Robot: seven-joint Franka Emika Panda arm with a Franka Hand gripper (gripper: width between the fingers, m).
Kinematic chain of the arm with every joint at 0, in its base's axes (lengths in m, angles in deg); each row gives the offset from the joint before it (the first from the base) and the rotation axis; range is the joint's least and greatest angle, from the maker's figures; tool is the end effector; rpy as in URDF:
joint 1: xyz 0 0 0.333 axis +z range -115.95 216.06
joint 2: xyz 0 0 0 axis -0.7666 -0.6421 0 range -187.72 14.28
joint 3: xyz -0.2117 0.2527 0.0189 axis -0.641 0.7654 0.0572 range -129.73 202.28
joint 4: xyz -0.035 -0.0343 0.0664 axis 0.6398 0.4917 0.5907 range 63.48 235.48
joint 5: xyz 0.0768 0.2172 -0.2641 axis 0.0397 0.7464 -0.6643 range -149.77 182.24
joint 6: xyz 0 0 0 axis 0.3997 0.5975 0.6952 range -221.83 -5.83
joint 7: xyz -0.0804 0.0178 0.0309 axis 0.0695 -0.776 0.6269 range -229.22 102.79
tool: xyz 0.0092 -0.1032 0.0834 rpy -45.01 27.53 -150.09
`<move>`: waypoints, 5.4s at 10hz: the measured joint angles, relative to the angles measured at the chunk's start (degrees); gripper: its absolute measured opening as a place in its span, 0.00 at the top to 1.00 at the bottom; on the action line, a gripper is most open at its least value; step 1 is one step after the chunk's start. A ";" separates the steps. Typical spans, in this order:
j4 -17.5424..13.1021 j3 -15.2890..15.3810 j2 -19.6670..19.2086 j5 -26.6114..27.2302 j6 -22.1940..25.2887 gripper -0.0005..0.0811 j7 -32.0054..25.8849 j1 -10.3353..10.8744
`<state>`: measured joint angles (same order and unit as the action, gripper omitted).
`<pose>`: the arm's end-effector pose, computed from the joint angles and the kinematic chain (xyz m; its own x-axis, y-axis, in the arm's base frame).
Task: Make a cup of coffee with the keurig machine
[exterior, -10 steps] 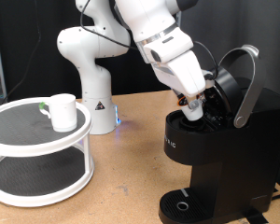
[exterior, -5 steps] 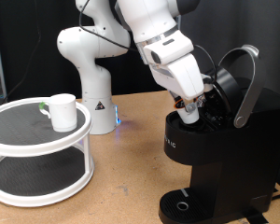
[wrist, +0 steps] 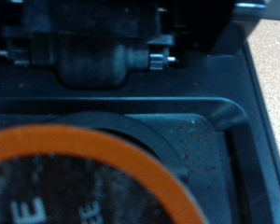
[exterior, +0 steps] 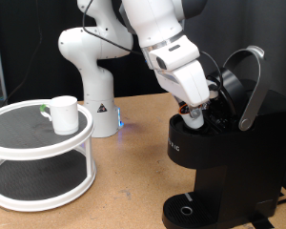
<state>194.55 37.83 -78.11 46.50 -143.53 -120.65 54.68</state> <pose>0.4633 0.0641 0.4234 0.6890 0.6096 0.3921 0.6980 -0.7037 -0.1325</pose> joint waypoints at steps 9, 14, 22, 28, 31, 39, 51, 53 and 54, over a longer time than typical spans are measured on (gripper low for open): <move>0.34 2.33 -2.36 -2.30 -3.55 0.46 3.87 0.00; 0.47 2.11 -2.40 6.30 -6.37 0.02 0.76 0.01; 0.05 -2.95 3.76 10.68 3.40 0.00 -4.34 -2.70; -4.68 -7.83 5.40 13.16 13.95 0.00 -4.53 -3.57; -8.17 -9.73 5.76 13.18 18.11 0.00 -4.40 -4.15; -9.17 -6.98 5.73 13.49 18.74 0.00 -2.08 -3.28; -9.77 4.05 5.76 13.56 10.74 0.05 7.21 -0.60; -9.86 4.78 5.76 13.56 9.97 0.21 7.55 -0.60; -9.95 5.06 5.77 13.56 9.68 0.42 7.55 -0.60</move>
<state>184.59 42.89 -72.34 60.06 -133.85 -113.10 54.08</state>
